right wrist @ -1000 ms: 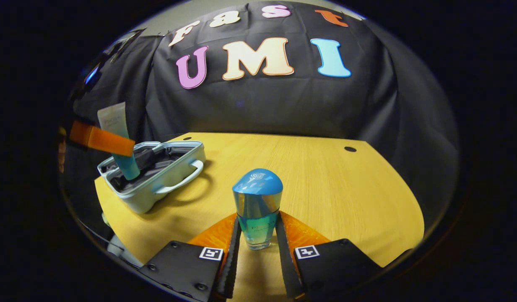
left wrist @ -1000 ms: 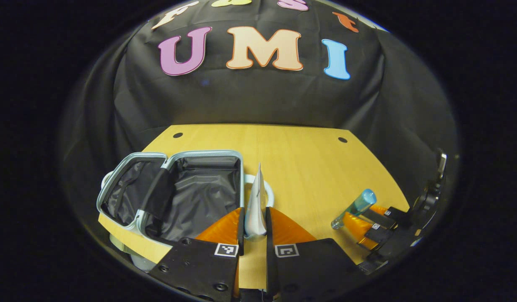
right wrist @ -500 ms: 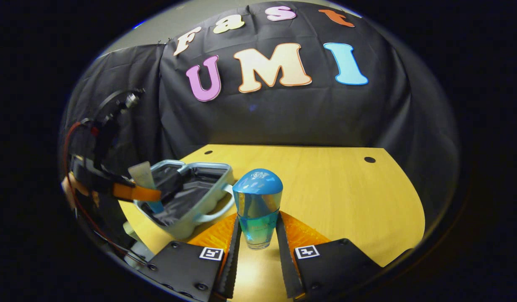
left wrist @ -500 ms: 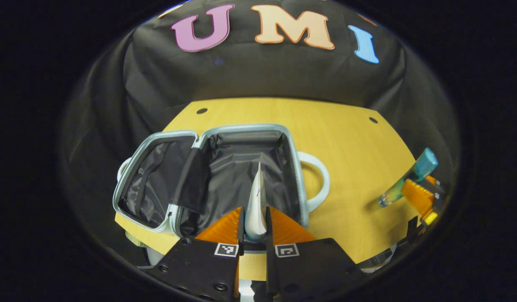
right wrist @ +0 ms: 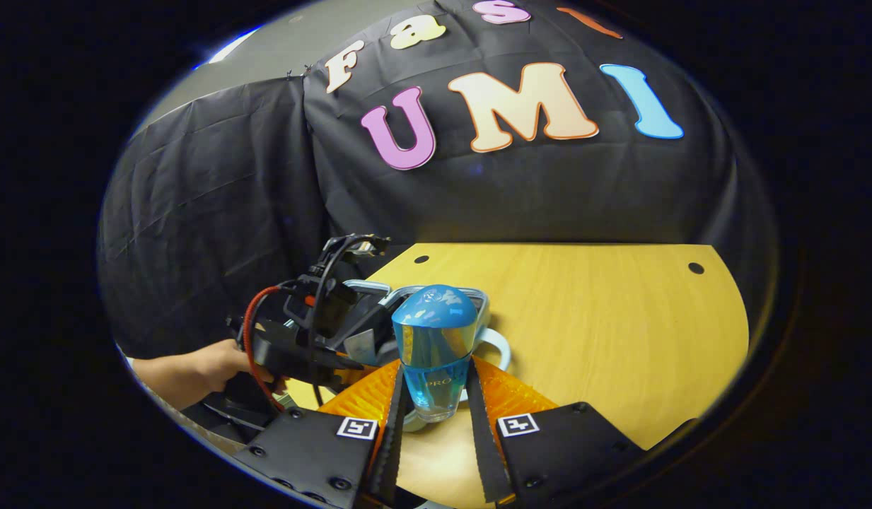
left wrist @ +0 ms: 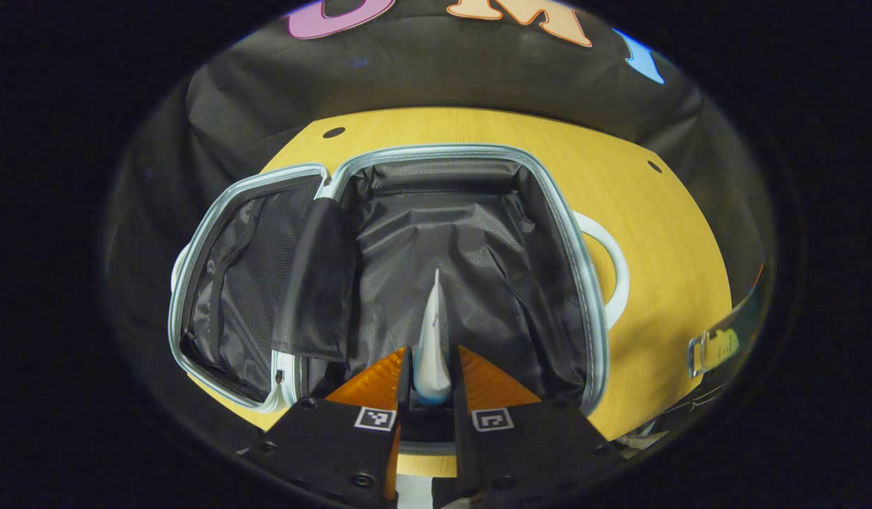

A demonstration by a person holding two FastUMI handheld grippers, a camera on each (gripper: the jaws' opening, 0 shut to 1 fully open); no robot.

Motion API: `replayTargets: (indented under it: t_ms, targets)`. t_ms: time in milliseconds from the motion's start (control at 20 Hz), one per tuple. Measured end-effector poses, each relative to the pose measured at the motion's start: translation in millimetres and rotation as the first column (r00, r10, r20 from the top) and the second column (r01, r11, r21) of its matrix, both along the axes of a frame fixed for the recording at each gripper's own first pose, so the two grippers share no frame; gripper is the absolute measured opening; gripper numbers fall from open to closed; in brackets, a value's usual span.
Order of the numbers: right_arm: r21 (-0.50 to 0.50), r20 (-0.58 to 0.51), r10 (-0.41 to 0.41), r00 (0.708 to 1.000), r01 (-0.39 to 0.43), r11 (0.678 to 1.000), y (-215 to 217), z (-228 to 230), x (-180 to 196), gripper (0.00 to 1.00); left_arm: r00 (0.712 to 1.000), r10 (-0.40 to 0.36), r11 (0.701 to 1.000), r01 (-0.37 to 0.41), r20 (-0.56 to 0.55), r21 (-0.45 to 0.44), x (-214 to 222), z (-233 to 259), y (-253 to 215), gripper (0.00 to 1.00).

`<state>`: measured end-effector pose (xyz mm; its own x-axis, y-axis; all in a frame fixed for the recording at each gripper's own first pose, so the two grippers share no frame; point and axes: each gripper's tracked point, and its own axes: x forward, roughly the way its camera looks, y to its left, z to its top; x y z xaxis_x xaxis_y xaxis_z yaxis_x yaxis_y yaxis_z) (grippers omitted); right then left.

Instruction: First open the suitcase, pack the skin care products into it, and then close the suitcase.

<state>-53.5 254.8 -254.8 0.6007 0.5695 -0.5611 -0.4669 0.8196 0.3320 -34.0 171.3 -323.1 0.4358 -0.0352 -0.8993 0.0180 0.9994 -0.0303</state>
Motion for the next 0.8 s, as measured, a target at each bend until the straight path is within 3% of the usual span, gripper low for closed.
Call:
replayTargets:
  t_ms: [50, 200, 500, 800]
  targets:
    - [-0.004, -0.008, 0.006, 1.000, -0.006, 1.000, 7.7, -3.0, -0.2, 0.47, 0.999, -0.004, 1.000, 0.005, 0.038, -0.019, 9.3, 0.4, 0.6, 0.30]
    - [-0.023, -0.039, 0.011, 0.999, -0.012, 1.000, 27.9, -13.6, 0.2, 0.45, 0.993, -0.002, 0.999, 0.008, 0.116, -0.052, 23.6, 10.6, 7.8, 0.89]
    - [-0.067, -0.122, -0.029, 0.992, 0.021, 0.998, 59.9, -43.8, 5.1, 0.47, 0.975, 0.023, 0.996, -0.005, 0.222, -0.084, 39.9, 41.6, 52.6, 0.86]
    - [-0.117, -0.235, -0.081, 0.969, 0.055, 0.992, 94.5, -91.6, 0.9, 0.45, 0.967, 0.089, 0.994, -0.070, 0.241, -0.084, 38.9, 52.3, 118.4, 0.86]
